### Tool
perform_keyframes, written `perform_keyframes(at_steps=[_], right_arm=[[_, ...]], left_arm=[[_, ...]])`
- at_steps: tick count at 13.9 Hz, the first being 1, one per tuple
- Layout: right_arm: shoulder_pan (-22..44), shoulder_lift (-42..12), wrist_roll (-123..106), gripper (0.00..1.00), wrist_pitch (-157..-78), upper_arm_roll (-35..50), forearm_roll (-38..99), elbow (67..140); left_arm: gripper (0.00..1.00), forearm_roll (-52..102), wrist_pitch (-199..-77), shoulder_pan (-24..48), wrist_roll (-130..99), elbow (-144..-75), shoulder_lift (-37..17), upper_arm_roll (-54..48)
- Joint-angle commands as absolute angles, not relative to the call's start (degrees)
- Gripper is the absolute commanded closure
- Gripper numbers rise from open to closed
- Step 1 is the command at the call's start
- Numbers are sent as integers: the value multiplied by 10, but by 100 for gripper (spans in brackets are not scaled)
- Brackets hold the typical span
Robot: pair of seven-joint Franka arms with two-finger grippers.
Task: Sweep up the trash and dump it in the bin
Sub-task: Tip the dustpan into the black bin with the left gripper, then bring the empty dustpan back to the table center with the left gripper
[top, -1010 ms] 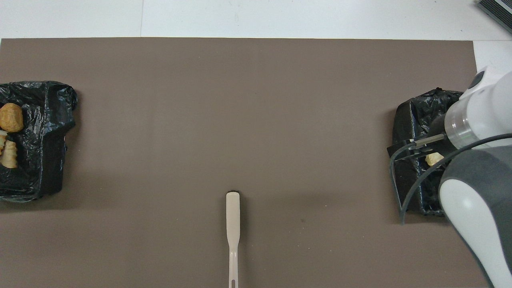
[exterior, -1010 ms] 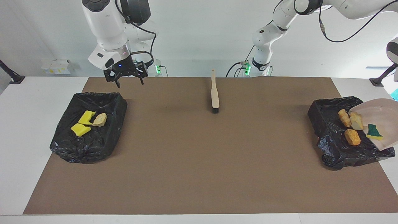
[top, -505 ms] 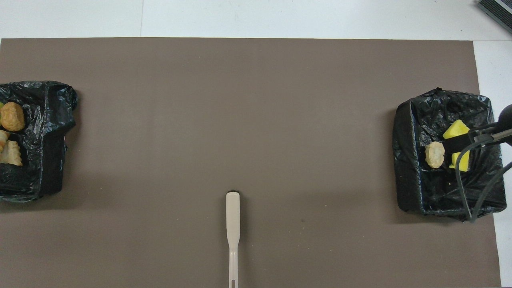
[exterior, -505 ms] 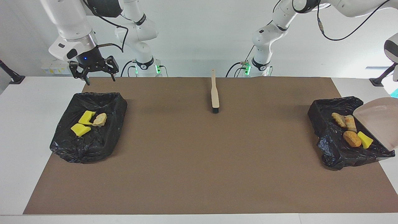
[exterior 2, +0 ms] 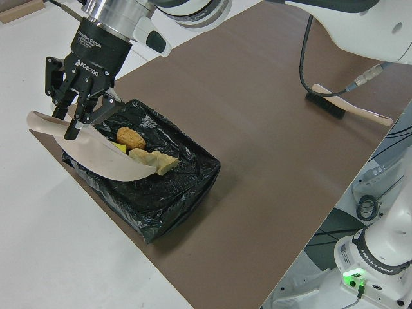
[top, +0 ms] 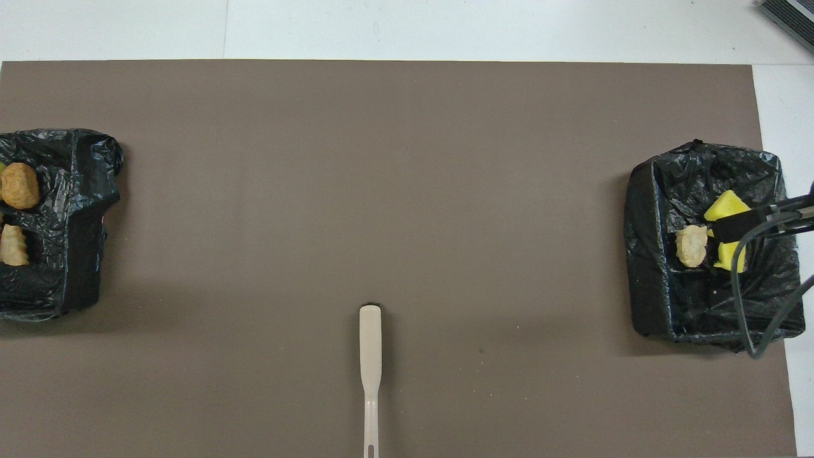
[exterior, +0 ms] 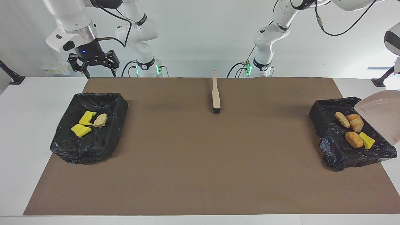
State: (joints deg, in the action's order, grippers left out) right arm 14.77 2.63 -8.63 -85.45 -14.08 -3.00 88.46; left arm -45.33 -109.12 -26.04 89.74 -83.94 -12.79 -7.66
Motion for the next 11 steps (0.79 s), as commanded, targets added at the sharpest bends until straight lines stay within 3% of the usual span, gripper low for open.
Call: perform_keyframes(at_steps=[1,6,8,10,11], right_arm=[[146,27,-91,0,-846,-145,-19,878],[136,22,-86,0,-846,-135,-22,875],[84,22,-83,0,-841,-83,-26,874],[-14,24,-67,0,-841,-1,-19,874],[-17,26,-54,0,-839,12,-23,873]], left_arm=[[100,-413,-1085,-243,886,-860,-110,-76],[100,-270,-1071,-225,878,-879,-110,-75],[100,-238,-1060,-206,847,-893,-109,-76],[100,-211,-1060,-184,787,-927,-96,-76],[100,-209,-1062,-165,757,-944,-91,-76]])
